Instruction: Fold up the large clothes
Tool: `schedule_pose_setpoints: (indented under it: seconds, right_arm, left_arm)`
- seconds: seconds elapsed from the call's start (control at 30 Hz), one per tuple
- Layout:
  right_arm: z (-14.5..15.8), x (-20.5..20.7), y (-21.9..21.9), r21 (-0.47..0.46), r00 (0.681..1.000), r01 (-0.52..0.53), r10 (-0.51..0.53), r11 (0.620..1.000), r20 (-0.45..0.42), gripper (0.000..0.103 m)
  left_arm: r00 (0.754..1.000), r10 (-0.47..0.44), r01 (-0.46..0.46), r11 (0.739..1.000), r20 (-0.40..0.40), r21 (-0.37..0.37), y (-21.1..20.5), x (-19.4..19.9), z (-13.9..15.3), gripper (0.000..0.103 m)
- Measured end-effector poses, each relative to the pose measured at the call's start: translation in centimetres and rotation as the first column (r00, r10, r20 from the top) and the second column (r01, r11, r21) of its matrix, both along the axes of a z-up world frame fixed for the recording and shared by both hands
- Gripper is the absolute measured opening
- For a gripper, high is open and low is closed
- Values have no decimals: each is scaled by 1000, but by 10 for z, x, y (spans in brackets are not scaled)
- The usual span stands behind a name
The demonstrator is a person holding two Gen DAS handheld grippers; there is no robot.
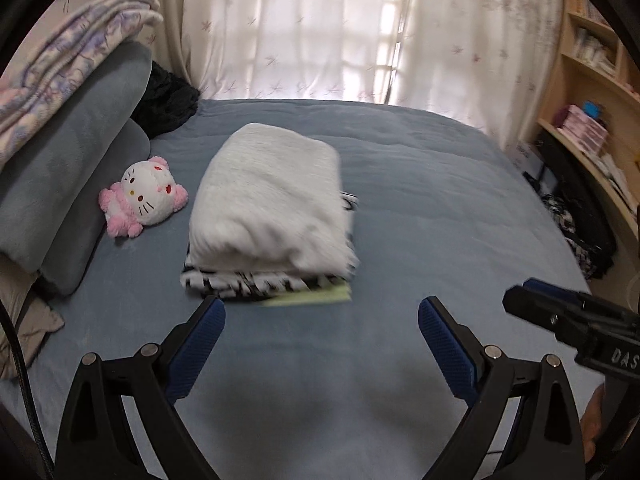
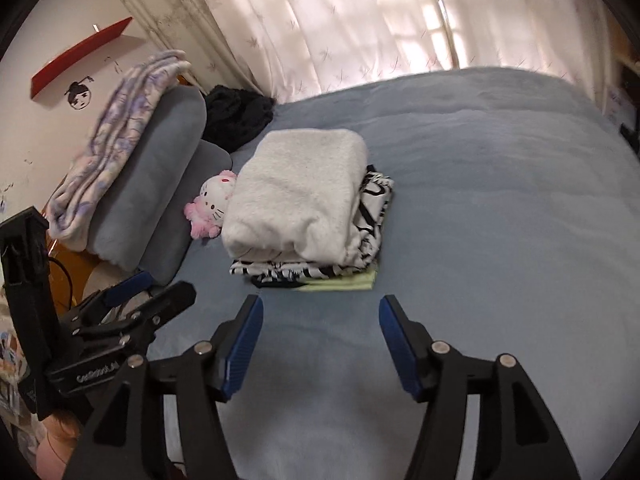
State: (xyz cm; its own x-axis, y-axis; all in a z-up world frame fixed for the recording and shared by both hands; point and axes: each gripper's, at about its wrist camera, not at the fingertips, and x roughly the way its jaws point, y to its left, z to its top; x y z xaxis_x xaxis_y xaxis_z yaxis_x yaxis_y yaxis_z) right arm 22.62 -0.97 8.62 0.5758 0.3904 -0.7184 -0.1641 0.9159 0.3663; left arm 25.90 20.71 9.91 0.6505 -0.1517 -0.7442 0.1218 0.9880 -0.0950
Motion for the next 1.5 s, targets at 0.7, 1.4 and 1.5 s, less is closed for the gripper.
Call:
schedule_pose_setpoints:
  seconds: [0.7, 1.4, 1.5]
  right_arm:
    - [9, -240, -76, -177, 985, 64, -34, 982, 167, 76]
    - [-79, -269, -83, -213, 989, 134, -118, 968, 85, 76]
    - [-78, -269, -84, -212, 989, 135, -119, 968, 89, 76]
  left_arm:
    - [993, -9, 4, 999, 121, 36, -90, -245, -13, 98]
    - [997, 69, -68, 997, -38, 26, -124, -257, -100, 98]
    - [997, 72, -71, 997, -28, 35, -126, -257, -99, 98]
